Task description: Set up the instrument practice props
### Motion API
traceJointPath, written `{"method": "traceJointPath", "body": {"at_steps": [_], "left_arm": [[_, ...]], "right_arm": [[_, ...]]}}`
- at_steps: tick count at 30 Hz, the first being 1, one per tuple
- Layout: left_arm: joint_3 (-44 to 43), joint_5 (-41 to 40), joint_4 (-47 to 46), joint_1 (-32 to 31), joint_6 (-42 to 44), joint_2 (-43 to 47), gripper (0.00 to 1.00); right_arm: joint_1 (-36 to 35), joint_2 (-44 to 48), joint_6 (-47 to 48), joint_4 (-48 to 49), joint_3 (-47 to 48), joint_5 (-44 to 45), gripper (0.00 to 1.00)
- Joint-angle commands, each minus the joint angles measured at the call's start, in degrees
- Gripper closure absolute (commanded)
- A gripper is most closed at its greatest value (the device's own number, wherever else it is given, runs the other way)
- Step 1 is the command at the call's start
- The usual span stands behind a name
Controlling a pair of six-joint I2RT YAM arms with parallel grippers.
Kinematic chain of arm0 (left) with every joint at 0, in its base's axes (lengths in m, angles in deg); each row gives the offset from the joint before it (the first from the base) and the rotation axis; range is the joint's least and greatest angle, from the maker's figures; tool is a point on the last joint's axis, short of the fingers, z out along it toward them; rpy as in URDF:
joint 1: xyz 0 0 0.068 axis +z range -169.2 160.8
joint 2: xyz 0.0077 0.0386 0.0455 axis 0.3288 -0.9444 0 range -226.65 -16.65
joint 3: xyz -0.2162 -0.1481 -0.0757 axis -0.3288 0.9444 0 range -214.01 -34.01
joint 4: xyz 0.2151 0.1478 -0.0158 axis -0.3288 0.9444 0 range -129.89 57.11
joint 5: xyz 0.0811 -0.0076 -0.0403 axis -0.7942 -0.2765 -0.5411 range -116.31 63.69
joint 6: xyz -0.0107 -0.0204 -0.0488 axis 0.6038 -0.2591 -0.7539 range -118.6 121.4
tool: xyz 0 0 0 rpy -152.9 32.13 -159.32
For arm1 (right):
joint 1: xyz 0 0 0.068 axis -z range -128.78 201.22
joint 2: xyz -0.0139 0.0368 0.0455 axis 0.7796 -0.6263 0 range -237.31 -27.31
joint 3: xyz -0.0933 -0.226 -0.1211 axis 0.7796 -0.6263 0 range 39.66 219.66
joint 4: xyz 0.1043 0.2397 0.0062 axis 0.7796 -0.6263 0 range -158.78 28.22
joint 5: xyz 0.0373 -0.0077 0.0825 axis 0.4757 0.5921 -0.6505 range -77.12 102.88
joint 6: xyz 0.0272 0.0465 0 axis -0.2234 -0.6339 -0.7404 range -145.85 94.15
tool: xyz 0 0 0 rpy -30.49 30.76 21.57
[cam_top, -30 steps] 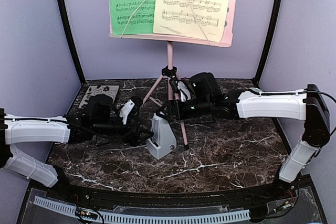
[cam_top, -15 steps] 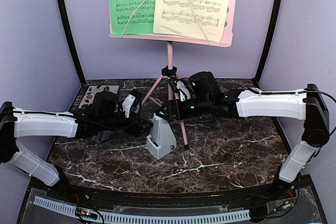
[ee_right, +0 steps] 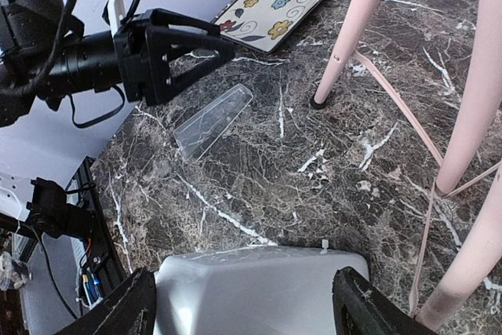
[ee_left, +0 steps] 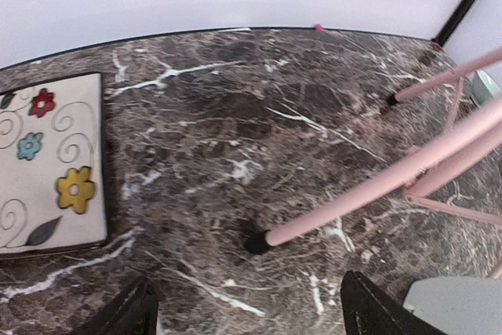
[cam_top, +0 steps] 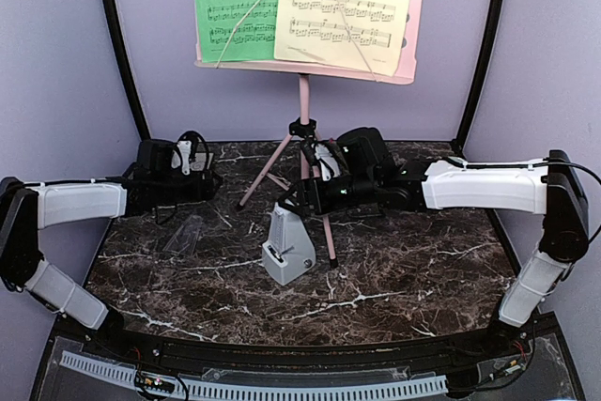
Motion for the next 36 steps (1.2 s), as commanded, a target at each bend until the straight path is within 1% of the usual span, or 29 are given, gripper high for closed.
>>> {"method": "traceJointPath", "body": {"at_steps": [1,4,11,25,31,33,36], "left_arm": [[-1.9,1.3,1.9,6.2,-2.8,3.9,0.16],[-1.6,2.9,1.7,8.8,-3.8,5.8,0.14],[-0.6,5.0,2.4,8.9,-4.8,8.2,0.1],[1.5,7.2,3.5,8.9,-5.0,11.7,0.08],[-1.3,7.0,8.5,8.9,-4.2,11.5,0.01],[-3.2,6.5,10.9,8.9,-4.0,10.9,0.01],[-5.8,6.3,13.5,8.9,-4.1,9.9,0.01]], "right_arm": [[0.0,-2.1,2.1,-8.0,-1.1,2.7,0.22],[0.0,-1.6,2.1,-8.0,-1.1,2.8,0.22],[0.0,-0.4,1.9,-7.7,-0.1,2.7,0.18],[-0.1,0.8,1.8,-8.8,10.5,1.0,0.11],[0.0,3.8,1.6,-8.6,11.8,0.7,0.06],[0.1,4.5,1.6,-8.7,11.2,1.1,0.03],[0.4,8.0,1.6,-9.1,9.5,1.9,0.01]]}}
